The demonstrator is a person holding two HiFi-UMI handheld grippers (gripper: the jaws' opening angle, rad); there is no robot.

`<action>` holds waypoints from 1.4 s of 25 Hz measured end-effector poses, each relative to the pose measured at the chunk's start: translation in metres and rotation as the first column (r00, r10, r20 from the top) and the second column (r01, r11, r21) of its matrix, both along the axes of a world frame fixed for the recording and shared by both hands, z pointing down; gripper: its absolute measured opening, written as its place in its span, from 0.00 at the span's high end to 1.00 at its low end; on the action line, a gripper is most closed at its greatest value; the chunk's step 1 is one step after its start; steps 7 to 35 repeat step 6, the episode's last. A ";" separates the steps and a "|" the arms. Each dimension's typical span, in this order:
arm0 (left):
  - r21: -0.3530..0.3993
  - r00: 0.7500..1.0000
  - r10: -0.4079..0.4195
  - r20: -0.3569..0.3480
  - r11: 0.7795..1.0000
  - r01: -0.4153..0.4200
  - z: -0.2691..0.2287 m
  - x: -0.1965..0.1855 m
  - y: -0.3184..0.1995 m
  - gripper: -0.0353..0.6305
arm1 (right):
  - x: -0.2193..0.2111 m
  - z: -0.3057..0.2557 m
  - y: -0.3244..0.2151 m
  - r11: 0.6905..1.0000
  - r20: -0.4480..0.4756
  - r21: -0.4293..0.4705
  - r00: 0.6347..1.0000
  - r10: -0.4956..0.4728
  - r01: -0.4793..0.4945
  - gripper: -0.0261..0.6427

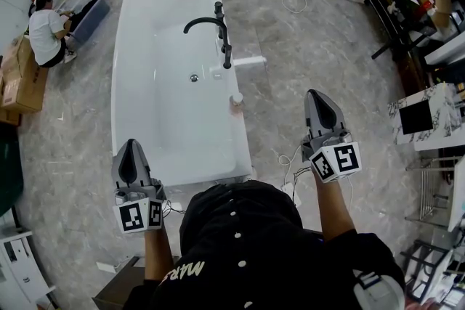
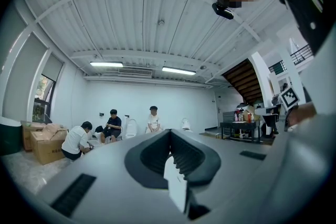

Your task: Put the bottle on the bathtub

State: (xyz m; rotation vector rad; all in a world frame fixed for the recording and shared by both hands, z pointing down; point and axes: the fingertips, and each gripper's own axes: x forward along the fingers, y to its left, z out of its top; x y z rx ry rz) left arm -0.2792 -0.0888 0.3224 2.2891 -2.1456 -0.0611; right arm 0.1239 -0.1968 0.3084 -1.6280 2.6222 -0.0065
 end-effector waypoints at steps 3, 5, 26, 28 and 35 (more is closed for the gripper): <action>-0.002 1.000 0.001 0.002 1.000 -0.001 -0.001 0.004 0.002 0.93 | 0.002 0.000 0.002 1.000 0.000 0.000 1.000 -0.001 0.001 0.96; -0.001 1.000 -0.001 -0.003 1.000 0.001 -0.001 0.005 0.003 0.93 | 0.003 -0.001 0.002 1.000 0.000 -0.001 1.000 -0.002 0.002 0.96; -0.002 1.000 -0.002 -0.004 1.000 0.002 -0.001 0.006 0.003 0.93 | 0.004 -0.001 0.002 1.000 0.000 -0.001 1.000 -0.003 0.003 0.96; -0.002 1.000 -0.002 -0.004 1.000 0.002 -0.001 0.006 0.003 0.93 | 0.004 -0.001 0.002 1.000 0.000 -0.001 1.000 -0.003 0.003 0.96; -0.002 1.000 -0.002 -0.004 1.000 0.002 -0.001 0.006 0.003 0.93 | 0.004 -0.001 0.002 1.000 0.000 -0.001 1.000 -0.003 0.003 0.96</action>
